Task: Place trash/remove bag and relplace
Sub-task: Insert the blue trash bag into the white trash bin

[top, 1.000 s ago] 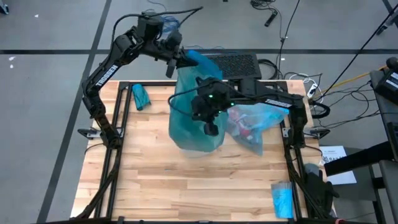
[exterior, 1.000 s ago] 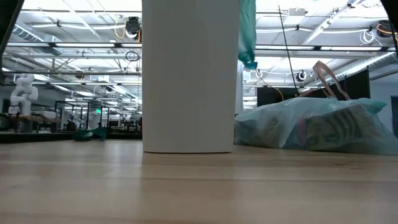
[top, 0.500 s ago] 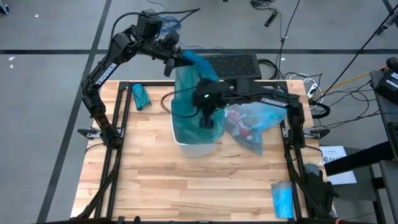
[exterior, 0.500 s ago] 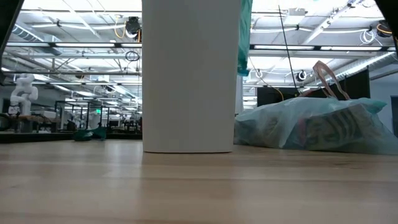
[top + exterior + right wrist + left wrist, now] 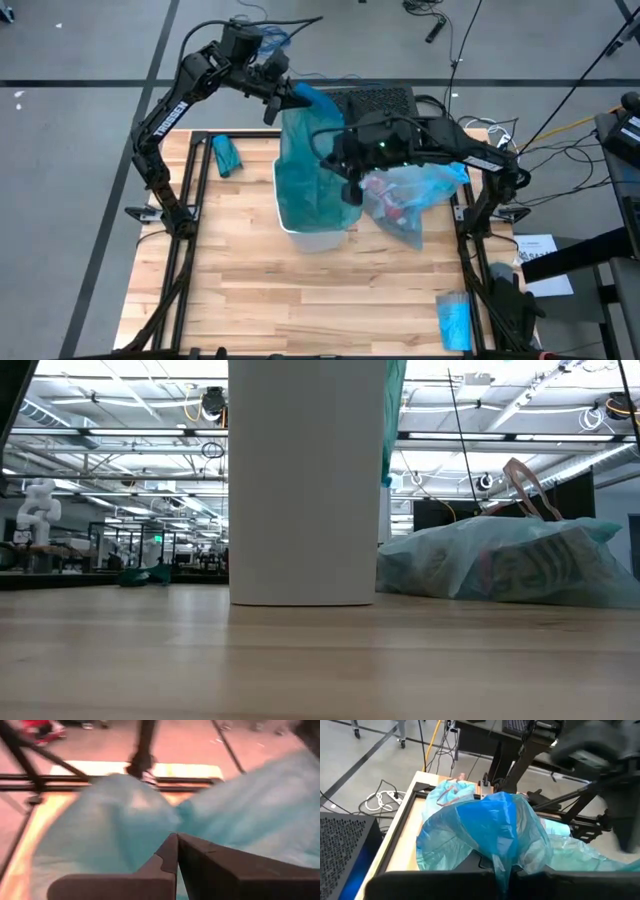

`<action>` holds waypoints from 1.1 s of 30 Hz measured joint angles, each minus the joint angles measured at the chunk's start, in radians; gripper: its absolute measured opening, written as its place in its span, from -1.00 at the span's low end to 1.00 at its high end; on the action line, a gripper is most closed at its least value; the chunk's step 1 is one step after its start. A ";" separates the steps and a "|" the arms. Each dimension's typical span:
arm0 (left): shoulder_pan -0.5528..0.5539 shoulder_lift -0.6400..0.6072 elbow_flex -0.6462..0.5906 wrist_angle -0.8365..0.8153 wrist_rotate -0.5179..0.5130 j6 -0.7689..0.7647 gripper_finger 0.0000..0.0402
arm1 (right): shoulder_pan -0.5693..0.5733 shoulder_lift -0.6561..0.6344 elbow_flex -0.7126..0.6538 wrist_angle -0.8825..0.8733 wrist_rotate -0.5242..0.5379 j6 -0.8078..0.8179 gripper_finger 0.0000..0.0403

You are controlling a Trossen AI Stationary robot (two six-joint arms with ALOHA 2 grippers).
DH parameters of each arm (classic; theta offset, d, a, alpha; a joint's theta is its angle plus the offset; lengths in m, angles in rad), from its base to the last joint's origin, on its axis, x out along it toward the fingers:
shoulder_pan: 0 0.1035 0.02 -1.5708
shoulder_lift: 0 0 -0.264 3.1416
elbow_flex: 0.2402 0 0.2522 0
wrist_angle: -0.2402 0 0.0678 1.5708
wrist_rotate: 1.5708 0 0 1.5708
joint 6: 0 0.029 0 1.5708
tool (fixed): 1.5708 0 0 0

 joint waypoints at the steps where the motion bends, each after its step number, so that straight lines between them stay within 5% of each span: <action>1: 0.000 0.000 0.000 0.000 -0.001 0.000 -1.00 | 0.009 -0.001 0.000 0.013 -0.030 -0.010 -1.00; 12: 0.000 0.025 0.000 0.005 -0.015 -0.001 -1.00 | 0.026 0.087 0.000 -0.040 -0.265 -0.086 -1.00; 33: -0.001 0.025 0.000 -0.032 -0.015 -0.019 -1.00 | -0.060 0.391 -0.003 -0.131 -0.247 -0.072 -1.00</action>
